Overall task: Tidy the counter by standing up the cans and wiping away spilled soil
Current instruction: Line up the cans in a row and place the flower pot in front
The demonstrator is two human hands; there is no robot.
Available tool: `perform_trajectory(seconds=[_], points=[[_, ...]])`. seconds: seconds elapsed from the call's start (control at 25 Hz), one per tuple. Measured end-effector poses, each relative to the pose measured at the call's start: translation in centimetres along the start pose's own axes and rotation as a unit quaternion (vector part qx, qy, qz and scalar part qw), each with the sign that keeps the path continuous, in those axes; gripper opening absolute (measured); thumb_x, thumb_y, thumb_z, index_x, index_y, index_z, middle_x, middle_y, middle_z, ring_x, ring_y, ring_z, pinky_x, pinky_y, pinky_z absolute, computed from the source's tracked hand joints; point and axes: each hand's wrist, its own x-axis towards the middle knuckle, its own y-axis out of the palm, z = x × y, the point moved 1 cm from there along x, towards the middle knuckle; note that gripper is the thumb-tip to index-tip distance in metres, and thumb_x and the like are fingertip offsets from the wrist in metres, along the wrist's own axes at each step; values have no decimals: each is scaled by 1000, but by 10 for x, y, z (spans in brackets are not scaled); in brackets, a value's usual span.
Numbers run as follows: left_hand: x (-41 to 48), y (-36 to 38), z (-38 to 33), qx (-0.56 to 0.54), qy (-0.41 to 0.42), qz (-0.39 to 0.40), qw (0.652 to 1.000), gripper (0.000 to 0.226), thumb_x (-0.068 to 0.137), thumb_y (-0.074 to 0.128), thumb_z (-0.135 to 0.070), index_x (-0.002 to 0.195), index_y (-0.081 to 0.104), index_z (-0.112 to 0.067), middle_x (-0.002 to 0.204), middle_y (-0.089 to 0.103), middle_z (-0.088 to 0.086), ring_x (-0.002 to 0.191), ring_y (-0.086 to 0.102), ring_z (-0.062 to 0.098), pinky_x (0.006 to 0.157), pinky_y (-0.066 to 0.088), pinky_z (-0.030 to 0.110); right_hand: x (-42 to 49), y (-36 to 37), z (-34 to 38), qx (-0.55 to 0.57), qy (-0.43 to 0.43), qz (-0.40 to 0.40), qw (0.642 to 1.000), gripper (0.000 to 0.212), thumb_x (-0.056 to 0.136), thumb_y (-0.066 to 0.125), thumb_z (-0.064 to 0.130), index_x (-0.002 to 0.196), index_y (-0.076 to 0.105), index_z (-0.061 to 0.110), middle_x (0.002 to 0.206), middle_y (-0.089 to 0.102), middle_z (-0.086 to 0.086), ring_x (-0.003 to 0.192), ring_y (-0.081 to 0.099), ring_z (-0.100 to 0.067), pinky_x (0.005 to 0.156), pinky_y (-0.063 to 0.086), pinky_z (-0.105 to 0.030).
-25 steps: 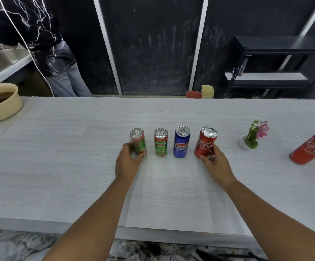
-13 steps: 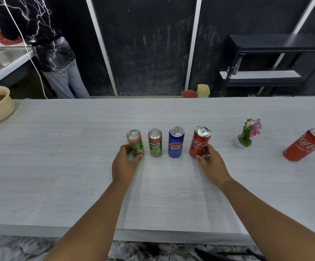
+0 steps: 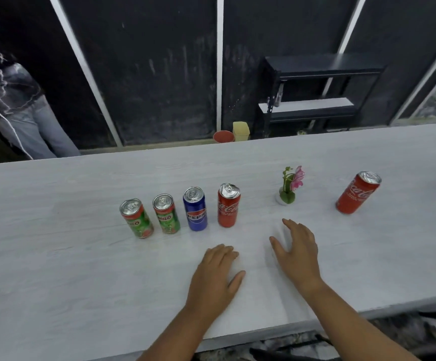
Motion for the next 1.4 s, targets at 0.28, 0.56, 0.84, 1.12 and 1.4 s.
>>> perform_trajectory(seconds=[0.28, 0.56, 0.84, 1.12, 1.4], points=[[43, 43, -41, 23, 40, 59, 997, 53, 105, 49, -61, 149, 59, -33, 163, 51, -11, 158, 37, 13, 133, 25, 44, 55, -83, -65, 163, 170, -132, 963, 80, 90, 82, 44, 157, 43, 23, 155, 49, -2, 147, 43, -23, 120, 38, -42], [46, 47, -39, 32, 35, 59, 997, 51, 104, 51, -64, 146, 60, -39, 159, 52, -17, 155, 38, 7, 131, 28, 42, 123, -117, -105, 249, 240, -125, 930, 105, 82, 91, 38, 164, 27, 25, 162, 43, -4, 145, 49, -23, 117, 44, -47], [48, 46, -41, 29, 23, 62, 997, 49, 104, 51, -64, 146, 59, -41, 159, 51, -20, 154, 38, 4, 131, 29, 41, 133, -111, -117, 239, 214, -118, 940, 57, 77, 91, 42, 125, 60, 35, 104, 67, 23, 107, 69, -13, 75, 46, -20], [46, 46, -40, 24, 24, 54, 998, 45, 106, 54, -56, 146, 60, -38, 160, 51, -17, 156, 37, 6, 131, 30, 41, 88, -91, -94, 262, 169, -81, 947, 62, 72, 93, 47, 127, 66, 37, 116, 74, 18, 106, 68, 4, 85, 51, -22], [25, 21, -28, 25, -28, 62, 997, 52, 106, 50, -58, 153, 58, -36, 165, 49, -15, 157, 37, 9, 127, 37, 36, 45, -52, -44, 273, 117, 8, 955, 65, 75, 95, 43, 132, 64, 36, 118, 71, 21, 97, 65, 21, 71, 52, -9]])
